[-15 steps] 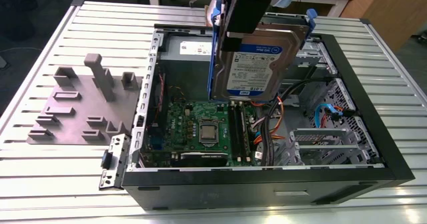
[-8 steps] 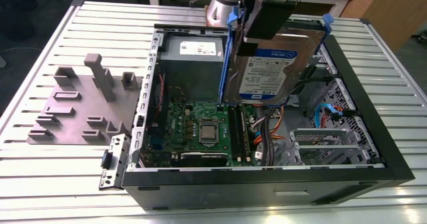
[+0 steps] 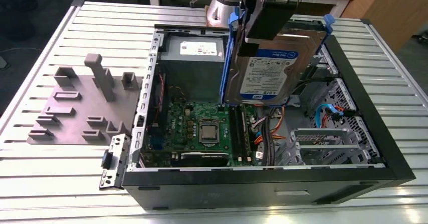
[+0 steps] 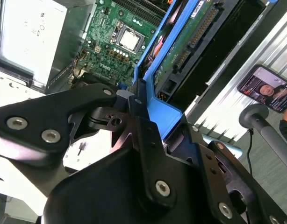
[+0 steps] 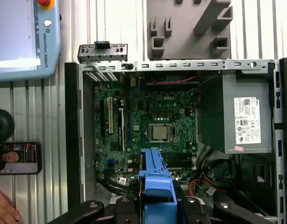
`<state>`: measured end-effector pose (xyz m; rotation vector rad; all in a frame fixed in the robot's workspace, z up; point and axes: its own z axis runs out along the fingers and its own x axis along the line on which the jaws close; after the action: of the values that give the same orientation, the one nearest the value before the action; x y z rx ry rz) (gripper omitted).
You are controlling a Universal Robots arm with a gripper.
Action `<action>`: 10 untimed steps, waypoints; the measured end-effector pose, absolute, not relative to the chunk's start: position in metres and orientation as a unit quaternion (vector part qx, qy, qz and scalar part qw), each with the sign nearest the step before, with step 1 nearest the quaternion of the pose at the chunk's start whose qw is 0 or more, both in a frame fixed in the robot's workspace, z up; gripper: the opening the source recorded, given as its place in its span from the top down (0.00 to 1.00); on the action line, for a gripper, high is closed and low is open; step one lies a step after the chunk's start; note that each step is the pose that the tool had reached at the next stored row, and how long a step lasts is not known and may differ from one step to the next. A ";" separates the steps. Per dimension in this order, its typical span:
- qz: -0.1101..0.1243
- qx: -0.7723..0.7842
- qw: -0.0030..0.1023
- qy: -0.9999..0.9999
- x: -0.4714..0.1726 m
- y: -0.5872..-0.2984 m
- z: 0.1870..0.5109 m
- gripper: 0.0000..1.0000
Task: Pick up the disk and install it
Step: 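Insert the disk into the insertion slot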
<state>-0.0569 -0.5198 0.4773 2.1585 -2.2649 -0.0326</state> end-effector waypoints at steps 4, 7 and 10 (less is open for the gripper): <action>-0.010 0.690 0.006 -0.724 -0.057 -0.525 0.477 0.64; -0.010 0.690 0.006 -0.724 -0.057 -0.533 0.477 0.64; -0.010 0.690 0.006 -0.724 -0.057 -0.539 0.477 0.64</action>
<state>-0.0566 -0.5392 0.4772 2.1585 -2.2649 -0.0323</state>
